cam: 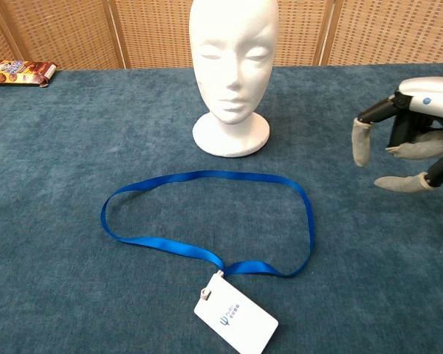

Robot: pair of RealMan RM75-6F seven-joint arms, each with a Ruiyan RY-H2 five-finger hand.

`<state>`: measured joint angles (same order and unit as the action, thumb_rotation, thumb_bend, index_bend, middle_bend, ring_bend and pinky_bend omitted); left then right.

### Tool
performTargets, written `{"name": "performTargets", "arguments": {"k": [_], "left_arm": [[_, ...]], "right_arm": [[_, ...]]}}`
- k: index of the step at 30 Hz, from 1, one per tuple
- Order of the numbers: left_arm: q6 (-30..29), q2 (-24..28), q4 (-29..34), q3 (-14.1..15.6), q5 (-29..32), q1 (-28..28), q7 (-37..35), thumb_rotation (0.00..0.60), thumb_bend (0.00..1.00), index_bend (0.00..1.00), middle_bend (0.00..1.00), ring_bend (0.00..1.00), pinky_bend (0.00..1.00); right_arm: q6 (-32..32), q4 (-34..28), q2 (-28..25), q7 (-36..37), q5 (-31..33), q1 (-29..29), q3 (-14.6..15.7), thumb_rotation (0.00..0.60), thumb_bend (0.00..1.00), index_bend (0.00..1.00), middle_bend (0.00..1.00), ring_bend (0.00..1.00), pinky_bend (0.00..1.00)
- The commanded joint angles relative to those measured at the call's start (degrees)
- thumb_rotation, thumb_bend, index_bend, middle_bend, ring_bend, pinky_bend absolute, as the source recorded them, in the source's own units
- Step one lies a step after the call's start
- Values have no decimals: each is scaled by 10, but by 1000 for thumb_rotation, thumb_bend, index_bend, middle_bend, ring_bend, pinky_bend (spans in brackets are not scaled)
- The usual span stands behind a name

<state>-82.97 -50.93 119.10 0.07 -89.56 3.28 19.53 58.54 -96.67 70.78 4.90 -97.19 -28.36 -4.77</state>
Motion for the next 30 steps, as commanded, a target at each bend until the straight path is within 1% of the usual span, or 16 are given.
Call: {"name": "performTargets", "arguments": {"k": [1, 7, 10, 18, 21, 22, 30], "left_arm": [[2, -1, 0, 0, 1, 1, 1, 540, 92, 475, 607, 556, 398], [5, -1, 1, 1, 5, 4, 3, 545, 92, 475, 606, 556, 398], [4, -1, -1, 2, 7, 3, 2, 544, 92, 475, 606, 556, 398], [3, -1, -3, 4, 7, 3, 0, 545, 93, 475, 606, 556, 398], [6, -4, -4, 6, 9, 4, -2, 543, 93, 475, 607, 556, 398], [7, -6, -5, 6, 9, 5, -3, 545, 93, 475, 607, 557, 397], [2, -4, -9, 9, 9, 2, -6, 543, 92, 475, 606, 556, 398]], "right_arm": [[-25, 8, 10, -22, 14, -21, -7, 600, 347, 487, 1000, 1000, 1000], [-54, 21, 27, -55, 32, -53, -14, 600, 345, 427, 1000, 1000, 1000], [-67, 27, 35, -68, 38, -67, -14, 600, 345, 417, 1000, 1000, 1000], [-90, 36, 57, -90, 54, -96, -18, 600, 345, 433, 1000, 1000, 1000], [-101, 45, 74, -96, 67, -112, -26, 600, 349, 433, 1000, 1000, 1000], [-106, 57, 83, -107, 69, -121, -28, 600, 349, 433, 1000, 1000, 1000], [-139, 85, 99, -150, 77, -155, -22, 600, 349, 433, 1000, 1000, 1000]]}}
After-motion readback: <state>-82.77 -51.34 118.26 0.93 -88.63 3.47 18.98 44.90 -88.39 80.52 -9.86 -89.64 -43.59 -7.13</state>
